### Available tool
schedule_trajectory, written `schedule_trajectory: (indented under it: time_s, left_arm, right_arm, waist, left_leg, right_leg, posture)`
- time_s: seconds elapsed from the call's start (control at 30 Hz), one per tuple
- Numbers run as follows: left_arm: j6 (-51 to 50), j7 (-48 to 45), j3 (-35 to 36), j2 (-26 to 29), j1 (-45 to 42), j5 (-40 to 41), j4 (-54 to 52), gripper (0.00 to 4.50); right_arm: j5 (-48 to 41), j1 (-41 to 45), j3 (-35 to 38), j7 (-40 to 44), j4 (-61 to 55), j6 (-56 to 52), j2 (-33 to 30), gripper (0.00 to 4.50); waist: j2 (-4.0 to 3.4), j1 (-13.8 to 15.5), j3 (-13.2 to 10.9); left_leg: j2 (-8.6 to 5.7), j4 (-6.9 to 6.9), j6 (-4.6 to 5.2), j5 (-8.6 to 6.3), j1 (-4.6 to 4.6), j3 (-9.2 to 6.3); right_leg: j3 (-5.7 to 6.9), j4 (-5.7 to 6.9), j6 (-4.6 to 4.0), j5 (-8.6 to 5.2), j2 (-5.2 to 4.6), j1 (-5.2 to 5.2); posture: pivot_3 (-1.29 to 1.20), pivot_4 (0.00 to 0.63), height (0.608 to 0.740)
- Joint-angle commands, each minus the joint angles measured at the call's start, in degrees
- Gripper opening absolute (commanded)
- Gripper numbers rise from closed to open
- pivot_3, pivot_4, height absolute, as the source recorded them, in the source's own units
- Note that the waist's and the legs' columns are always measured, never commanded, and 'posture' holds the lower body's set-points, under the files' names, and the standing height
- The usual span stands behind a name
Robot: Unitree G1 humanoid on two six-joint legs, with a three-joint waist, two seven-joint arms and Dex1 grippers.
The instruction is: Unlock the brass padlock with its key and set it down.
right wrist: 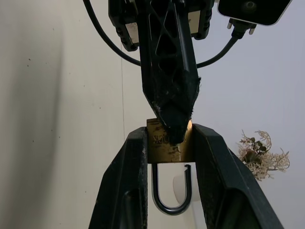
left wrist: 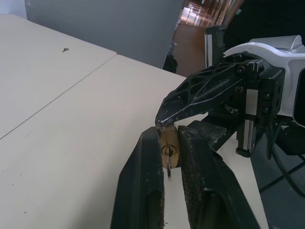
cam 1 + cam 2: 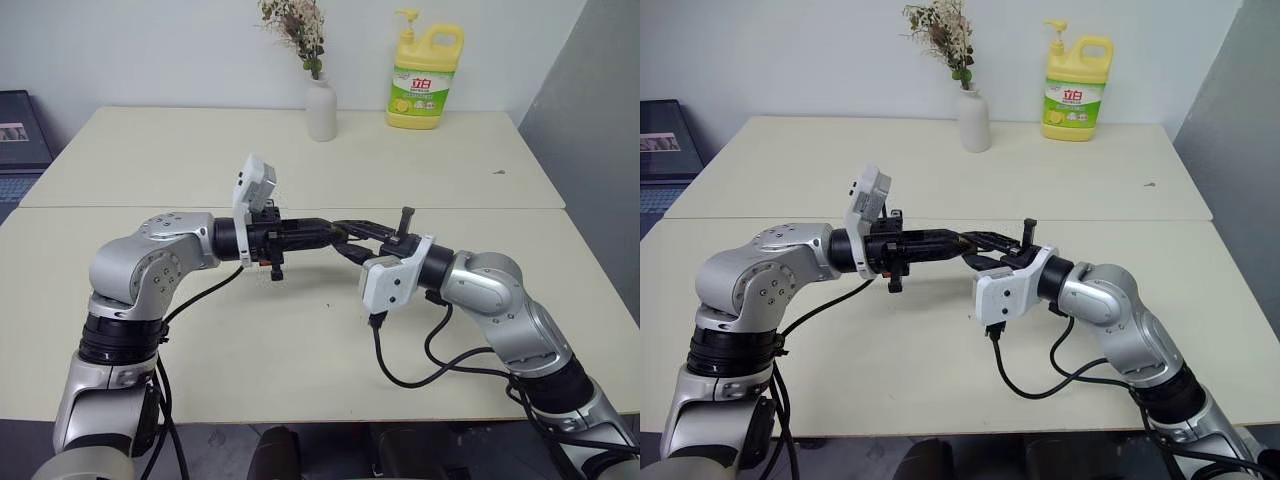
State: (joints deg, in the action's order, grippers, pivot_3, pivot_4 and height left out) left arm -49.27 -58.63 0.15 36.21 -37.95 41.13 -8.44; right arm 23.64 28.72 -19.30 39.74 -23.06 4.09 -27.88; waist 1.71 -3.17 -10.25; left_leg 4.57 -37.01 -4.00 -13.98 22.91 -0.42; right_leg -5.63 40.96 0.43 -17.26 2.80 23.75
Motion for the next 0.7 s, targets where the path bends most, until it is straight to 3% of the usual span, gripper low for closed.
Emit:
schedule_trajectory:
  time_s: [0.03, 0.7]
  left_arm:
    - [1.16, -0.07, 0.08, 0.05, -1.3, -0.54, -0.13, 0.15]
    - [-0.93, -1.07, 0.76, 0.28, -1.11, 0.61, 0.29, 0.15]
  right_arm:
    - [-0.09, 1.47, 0.2, -0.35, -1.81, 1.44, 0.33, 0.94]
    - [1.62, 1.72, 0.64, -1.39, -0.22, 4.5, -0.15, 0.94]
  waist:
    - [0.0, 0.0, 0.0]
    - [0.0, 0.01, 0.0]
  left_leg:
    - [0.0, 0.0, 0.0, 0.0, 0.0, 0.0]
    - [0.0, 0.0, 0.0, 0.0, 0.0, -0.02]
  right_leg:
    - [0.01, 0.0, 0.0, 0.0, 0.0, 0.0]
    - [0.01, 0.0, 0.0, 0.0, 0.0, 0.0]
  posture:
    - [0.0, 0.15, 0.74]
    - [0.0, 0.15, 0.74]
